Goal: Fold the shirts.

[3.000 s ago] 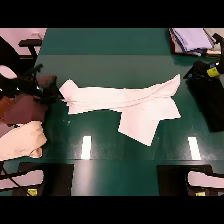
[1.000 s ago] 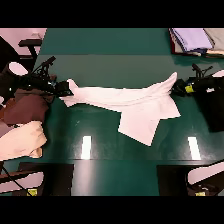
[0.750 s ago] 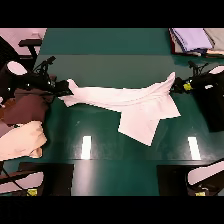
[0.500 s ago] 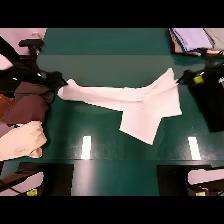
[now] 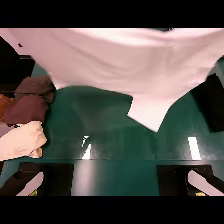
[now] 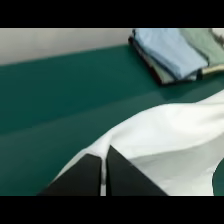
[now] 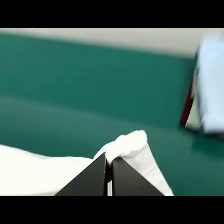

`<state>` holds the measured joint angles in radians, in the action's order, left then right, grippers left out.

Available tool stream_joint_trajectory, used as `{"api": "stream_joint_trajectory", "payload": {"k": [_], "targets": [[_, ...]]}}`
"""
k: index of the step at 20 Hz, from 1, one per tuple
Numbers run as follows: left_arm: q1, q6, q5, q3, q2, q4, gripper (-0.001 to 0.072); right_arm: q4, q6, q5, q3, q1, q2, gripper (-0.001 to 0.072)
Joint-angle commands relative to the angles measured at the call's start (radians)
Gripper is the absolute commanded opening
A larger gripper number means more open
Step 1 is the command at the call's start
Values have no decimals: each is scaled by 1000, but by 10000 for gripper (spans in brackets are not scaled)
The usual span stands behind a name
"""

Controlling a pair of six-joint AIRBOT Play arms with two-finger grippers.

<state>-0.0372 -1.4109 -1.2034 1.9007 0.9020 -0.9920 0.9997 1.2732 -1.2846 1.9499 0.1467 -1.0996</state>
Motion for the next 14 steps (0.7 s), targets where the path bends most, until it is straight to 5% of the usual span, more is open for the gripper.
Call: {"api": "stream_joint_trajectory", "payload": {"k": [1,7,10,14], "targets": [[-1,-56,37,221,-23,-3,26,26,31,35,126,-1,122,19],[-1,-107,82,262,-22,-93,25,26,73,79,97,-1,217,17],[-1,-177,27,119,-17,-250,25,51,140,-14,181,-1,117,16],[-1,-182,-78,-122,93,-249,26,49,208,-142,108,-2,-57,16]]}}
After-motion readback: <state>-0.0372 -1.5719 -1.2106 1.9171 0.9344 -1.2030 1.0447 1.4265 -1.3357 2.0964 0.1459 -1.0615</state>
